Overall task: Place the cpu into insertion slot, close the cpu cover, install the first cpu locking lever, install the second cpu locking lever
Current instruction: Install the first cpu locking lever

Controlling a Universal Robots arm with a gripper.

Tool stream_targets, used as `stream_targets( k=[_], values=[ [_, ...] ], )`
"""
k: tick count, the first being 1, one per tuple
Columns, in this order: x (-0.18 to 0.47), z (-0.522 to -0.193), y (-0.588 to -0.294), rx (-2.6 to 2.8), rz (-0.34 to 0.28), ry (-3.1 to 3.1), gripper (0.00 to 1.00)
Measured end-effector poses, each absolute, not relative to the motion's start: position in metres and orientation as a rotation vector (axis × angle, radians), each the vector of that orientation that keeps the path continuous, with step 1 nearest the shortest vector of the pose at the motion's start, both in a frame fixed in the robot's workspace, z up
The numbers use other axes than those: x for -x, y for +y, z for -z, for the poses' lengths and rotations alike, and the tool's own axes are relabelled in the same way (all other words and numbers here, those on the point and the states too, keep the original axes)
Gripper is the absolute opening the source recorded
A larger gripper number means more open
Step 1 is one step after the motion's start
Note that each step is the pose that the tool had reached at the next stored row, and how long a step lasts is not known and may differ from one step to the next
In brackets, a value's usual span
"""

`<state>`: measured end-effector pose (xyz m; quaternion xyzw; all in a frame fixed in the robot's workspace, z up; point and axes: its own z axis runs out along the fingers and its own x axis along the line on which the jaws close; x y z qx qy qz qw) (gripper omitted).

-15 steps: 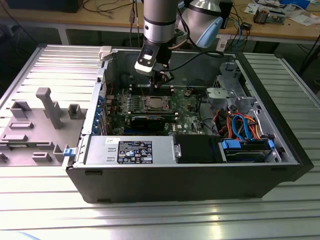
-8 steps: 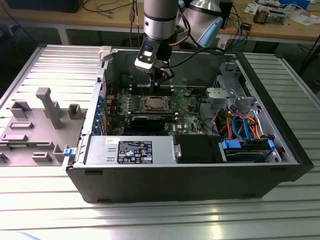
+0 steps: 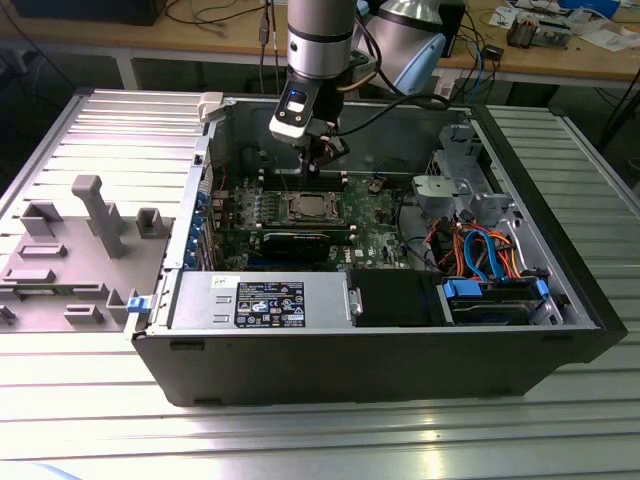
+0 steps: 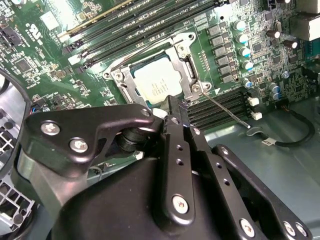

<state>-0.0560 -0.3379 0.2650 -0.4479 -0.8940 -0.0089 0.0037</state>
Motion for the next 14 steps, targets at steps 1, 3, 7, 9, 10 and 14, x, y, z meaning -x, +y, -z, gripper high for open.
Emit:
stream_targets(
  k=[1, 3, 7, 9, 10, 14],
  values=[
    [0.0560, -0.2650, -0.3379, 1.399, 0.028, -2.804, 0.11],
    [0.0560, -0.2651, -0.3379, 1.376, 0.028, -2.816, 0.11],
    [0.0560, -0.2651, -0.3380, 1.309, 0.027, -2.847, 0.11],
    [0.0560, -0.2651, -0.3379, 1.244, 0.027, -2.875, 0.11],
    [0.0560, -0.2651, -0.3379, 1.219, 0.027, -2.886, 0.11],
    [0.0560, -0.2650, -0.3379, 1.124, 0.027, -2.924, 0.11]
  ],
)
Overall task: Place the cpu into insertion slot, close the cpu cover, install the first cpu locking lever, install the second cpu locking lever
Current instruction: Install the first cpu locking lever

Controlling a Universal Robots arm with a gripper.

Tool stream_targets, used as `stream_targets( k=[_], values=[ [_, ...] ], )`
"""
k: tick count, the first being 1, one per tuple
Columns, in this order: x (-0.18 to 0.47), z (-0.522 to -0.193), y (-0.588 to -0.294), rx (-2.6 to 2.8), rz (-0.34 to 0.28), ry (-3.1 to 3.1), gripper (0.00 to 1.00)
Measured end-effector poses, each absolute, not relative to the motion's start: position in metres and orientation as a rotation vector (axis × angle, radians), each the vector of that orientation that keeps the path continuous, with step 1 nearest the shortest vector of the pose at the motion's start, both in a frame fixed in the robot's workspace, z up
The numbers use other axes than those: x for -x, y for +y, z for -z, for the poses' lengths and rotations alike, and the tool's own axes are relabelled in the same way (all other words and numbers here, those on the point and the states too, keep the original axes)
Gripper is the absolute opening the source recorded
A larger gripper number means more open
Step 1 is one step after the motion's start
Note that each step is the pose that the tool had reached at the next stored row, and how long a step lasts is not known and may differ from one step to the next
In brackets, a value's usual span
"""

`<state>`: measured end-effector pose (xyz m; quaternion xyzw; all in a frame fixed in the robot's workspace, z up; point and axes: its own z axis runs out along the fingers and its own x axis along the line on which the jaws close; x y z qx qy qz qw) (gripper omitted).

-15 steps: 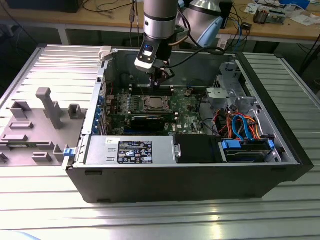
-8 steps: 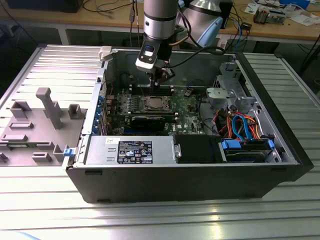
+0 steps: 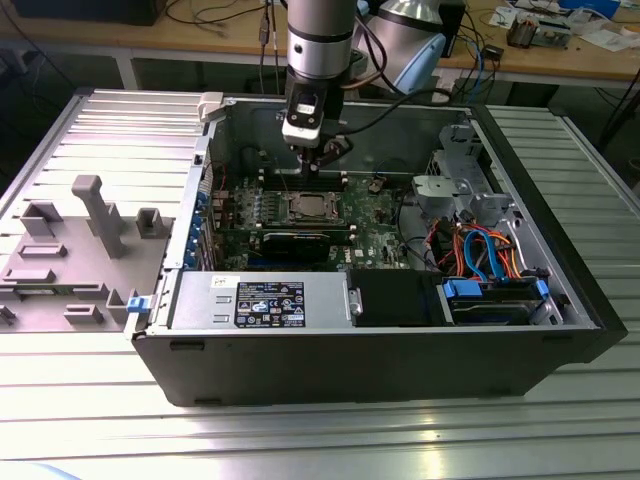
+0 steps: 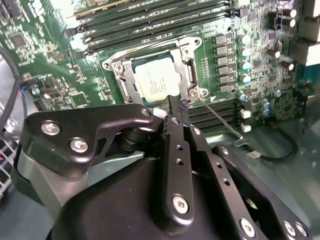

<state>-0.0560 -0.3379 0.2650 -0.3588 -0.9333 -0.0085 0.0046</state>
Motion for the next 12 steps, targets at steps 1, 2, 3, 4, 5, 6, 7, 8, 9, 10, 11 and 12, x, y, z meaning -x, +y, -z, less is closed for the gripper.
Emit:
stream_targets(
  k=[1, 2, 3, 4, 5, 6, 7, 8, 9, 10, 11, 12],
  values=[
    [0.0560, -0.2651, -0.3379, 1.086, 0.026, -2.938, 0.11],
    [0.0560, -0.2650, -0.3379, 1.057, 0.026, -2.948, 0.11],
    [0.0560, -0.2651, -0.3379, 1.033, 0.026, -2.956, 0.11],
    [0.0560, -0.2650, -0.3379, 0.996, 0.026, -2.969, 0.11],
    [0.0560, -0.2651, -0.3379, 0.977, 0.026, -2.975, 0.11],
    [0.0561, -0.2651, -0.3379, 0.960, 0.026, -2.981, 0.11],
    [0.0560, -0.2650, -0.3379, 0.949, 0.026, -2.984, 0.11],
    [0.0560, -0.2651, -0.3380, 0.942, 0.026, -2.986, 0.11],
    [0.0560, -0.2650, -0.3379, 0.942, 0.026, -2.986, 0.11],
    [0.0560, -0.2650, -0.3379, 0.941, 0.026, -2.986, 0.11],
    [0.0560, -0.2650, -0.3379, 0.941, 0.026, -2.986, 0.11],
    [0.0560, -0.2650, -0.3379, 0.941, 0.026, -2.986, 0.11]
  ],
)
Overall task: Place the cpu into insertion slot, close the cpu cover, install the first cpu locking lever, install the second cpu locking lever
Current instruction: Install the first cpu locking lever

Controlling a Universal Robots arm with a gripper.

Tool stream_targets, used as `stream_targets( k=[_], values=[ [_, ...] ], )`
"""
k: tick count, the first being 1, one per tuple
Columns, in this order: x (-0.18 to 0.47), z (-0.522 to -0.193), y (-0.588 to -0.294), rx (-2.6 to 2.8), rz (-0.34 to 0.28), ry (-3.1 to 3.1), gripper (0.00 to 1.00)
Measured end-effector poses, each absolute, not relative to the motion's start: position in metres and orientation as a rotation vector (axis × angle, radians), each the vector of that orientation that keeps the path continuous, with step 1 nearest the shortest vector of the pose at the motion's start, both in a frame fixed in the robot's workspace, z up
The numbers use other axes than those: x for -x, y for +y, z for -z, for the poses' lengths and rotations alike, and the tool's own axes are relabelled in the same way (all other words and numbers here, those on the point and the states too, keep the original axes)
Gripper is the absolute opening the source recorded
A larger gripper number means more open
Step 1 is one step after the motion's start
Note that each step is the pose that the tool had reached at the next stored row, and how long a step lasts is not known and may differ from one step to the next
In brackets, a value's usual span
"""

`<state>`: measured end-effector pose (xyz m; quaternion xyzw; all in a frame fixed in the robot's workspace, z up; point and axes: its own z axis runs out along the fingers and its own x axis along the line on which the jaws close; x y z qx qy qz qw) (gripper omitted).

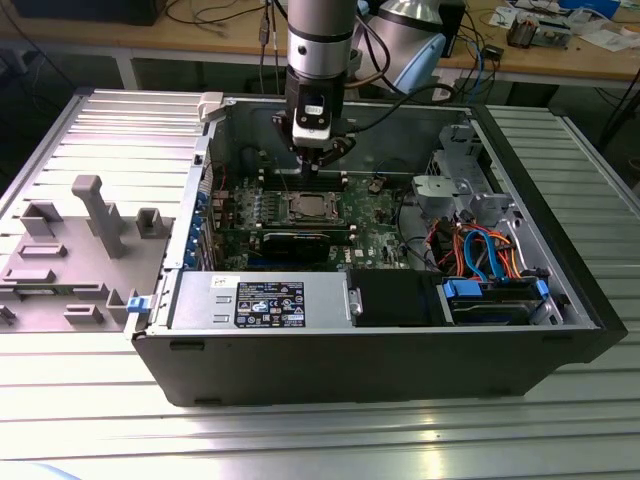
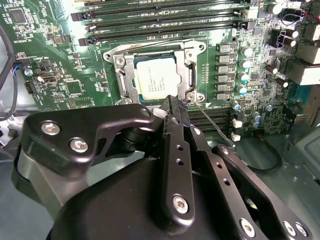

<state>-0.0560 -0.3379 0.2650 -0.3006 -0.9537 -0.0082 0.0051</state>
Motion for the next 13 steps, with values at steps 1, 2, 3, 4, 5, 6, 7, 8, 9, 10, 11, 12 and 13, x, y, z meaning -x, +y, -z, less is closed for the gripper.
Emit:
stream_targets(
  k=[1, 2, 3, 4, 5, 6, 7, 8, 9, 10, 11, 12, 13],
  values=[
    [0.0560, -0.2650, -0.3379, 0.941, 0.026, -2.987, 0.11],
    [0.0560, -0.2650, -0.3379, 0.941, 0.026, -2.986, 0.11],
    [0.0560, -0.2650, -0.3379, 0.941, 0.026, -2.987, 0.11],
    [0.0560, -0.2650, -0.3379, 0.941, 0.026, -2.987, 0.11],
    [0.0560, -0.2650, -0.3379, 0.941, 0.026, -2.987, 0.11],
    [0.0560, -0.2650, -0.3379, 0.941, 0.026, -2.987, 0.11],
    [0.0560, -0.2650, -0.3379, 0.941, 0.026, -2.987, 0.11],
    [0.0560, -0.2650, -0.3379, 0.941, 0.026, -2.987, 0.11],
    [0.0560, -0.2650, -0.3379, 0.940, 0.026, -2.987, 0.11],
    [0.0560, -0.2650, -0.3379, 0.939, 0.026, -2.987, 0.11],
    [0.0560, -0.2650, -0.3380, 0.926, 0.026, -2.991, 0.11],
    [0.0561, -0.2650, -0.3379, 0.890, 0.025, -3.002, 0.11],
    [0.0560, -0.2650, -0.3379, 0.865, 0.025, -3.009, 0.11]
  ],
)
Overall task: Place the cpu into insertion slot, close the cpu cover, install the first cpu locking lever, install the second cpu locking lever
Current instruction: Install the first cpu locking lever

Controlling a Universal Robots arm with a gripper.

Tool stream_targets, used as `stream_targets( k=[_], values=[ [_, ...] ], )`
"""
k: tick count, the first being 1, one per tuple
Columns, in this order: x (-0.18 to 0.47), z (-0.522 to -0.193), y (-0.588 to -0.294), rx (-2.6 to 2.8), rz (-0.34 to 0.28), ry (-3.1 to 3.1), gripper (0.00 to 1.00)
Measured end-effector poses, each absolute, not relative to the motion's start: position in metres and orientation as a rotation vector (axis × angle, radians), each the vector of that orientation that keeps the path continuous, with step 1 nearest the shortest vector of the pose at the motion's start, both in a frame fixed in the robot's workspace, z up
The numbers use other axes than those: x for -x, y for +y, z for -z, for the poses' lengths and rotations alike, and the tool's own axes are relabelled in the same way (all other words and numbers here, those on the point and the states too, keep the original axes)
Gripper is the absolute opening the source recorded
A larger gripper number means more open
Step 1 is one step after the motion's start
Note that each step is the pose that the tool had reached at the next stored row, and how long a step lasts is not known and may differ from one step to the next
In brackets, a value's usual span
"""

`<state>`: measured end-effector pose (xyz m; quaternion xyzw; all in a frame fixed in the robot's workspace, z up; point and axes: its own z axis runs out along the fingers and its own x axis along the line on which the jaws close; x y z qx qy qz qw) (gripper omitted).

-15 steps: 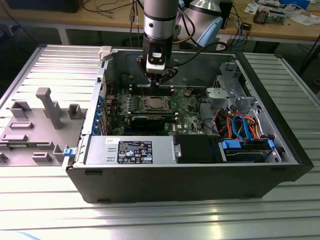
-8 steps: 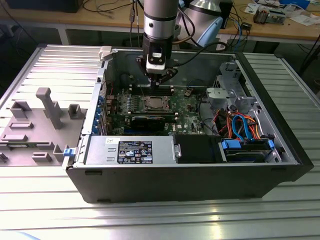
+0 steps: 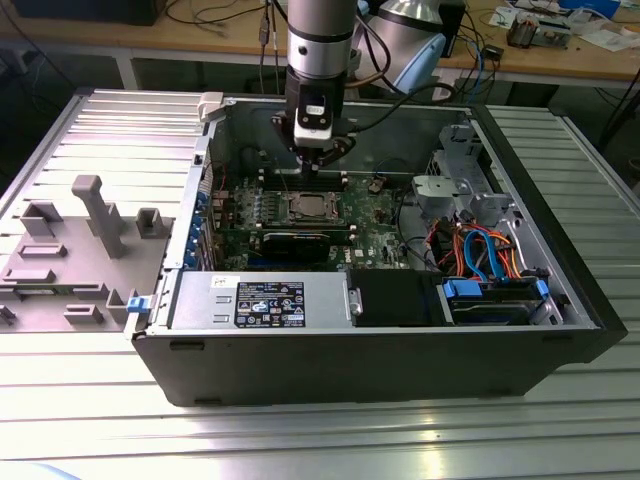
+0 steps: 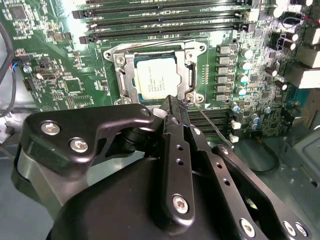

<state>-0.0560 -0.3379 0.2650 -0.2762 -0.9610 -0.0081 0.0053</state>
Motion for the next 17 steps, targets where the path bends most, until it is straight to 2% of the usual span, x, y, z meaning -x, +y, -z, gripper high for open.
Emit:
stream_targets(
  k=[17],
  values=[
    [0.0591, -0.2650, -0.3384, 0.484, 0.023, -3.091, 0.11]
  ],
)
